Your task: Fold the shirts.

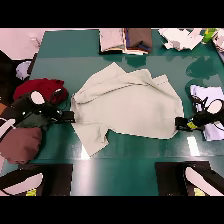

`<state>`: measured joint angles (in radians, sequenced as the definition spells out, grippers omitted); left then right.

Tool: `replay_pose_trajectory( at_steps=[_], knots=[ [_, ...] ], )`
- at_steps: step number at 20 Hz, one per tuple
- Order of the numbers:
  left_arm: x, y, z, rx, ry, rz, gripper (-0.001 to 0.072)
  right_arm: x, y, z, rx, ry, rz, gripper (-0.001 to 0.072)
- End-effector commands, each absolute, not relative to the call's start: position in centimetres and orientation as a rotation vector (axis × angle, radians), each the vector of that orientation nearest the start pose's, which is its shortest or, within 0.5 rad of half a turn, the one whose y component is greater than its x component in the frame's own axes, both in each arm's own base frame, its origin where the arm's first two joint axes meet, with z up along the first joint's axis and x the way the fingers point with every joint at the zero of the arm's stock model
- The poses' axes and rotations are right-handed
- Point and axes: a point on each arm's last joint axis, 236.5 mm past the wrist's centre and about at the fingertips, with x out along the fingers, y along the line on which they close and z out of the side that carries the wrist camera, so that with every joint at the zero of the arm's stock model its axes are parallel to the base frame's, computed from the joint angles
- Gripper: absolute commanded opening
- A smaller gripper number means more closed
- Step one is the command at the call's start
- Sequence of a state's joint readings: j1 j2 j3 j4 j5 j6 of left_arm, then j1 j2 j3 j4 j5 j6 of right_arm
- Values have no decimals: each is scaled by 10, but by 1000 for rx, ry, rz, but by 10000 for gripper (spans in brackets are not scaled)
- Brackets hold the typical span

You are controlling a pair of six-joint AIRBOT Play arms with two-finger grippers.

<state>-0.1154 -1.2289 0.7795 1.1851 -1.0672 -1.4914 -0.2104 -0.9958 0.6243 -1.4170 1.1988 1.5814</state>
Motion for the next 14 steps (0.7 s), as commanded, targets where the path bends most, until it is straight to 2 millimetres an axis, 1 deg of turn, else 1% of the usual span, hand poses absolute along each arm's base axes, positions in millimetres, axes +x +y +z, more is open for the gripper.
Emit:
replay_pose_trajectory(
  at_steps=[1, 2, 3, 4, 5, 6, 7, 8, 9, 10, 11, 12, 13, 14],
  knots=[
    [284, -120, -87, -308, 1520, -285, 340, 223, -12, -72, 328, 1538, -102, 17],
    [286, -121, -86, -313, 1511, -290, 209, 223, -12, -72, 329, 1538, -102, 17],
    [287, -121, -86, -316, 1505, -290, 119, 223, -12, -72, 329, 1537, -102, 17],
    [288, -122, -85, -314, 1499, -294, 48, 223, -12, -72, 329, 1538, -102, 17],
    [290, -122, -83, -297, 1492, -313, 24, 224, -12, -71, 329, 1537, -102, 17],
    [293, -123, -78, -288, 1480, -325, 23, 227, -13, -68, 327, 1527, -100, 17],
    [299, -123, -67, -271, 1455, -336, 23, 233, -14, -59, 323, 1515, -97, 17],
    [311, -124, -46, -257, 1390, -348, 23, 241, -15, -47, 318, 1494, -94, 17],
    [326, -124, -16, -237, 1300, -360, 23, 251, -17, -29, 308, 1452, -90, 17],
    [339, -123, 20, -215, 1200, -371, 23, 264, -20, -5, 296, 1387, -87, 17],
    [349, -122, 62, -192, 1089, -381, 23, 280, -23, 26, 280, 1292, -85, 17],
    [357, -121, 113, -167, 958, -392, 23, 293, -26, 60, 264, 1192, -84, 17],
    [360, -120, 164, -145, 832, -399, 23, 303, -28, 101, 244, 1078, -82, 17],
    [355, -117, 222, -122, 689, -404, 23, 309, -30, 141, 225, 969, -82, 17]
  ],
)
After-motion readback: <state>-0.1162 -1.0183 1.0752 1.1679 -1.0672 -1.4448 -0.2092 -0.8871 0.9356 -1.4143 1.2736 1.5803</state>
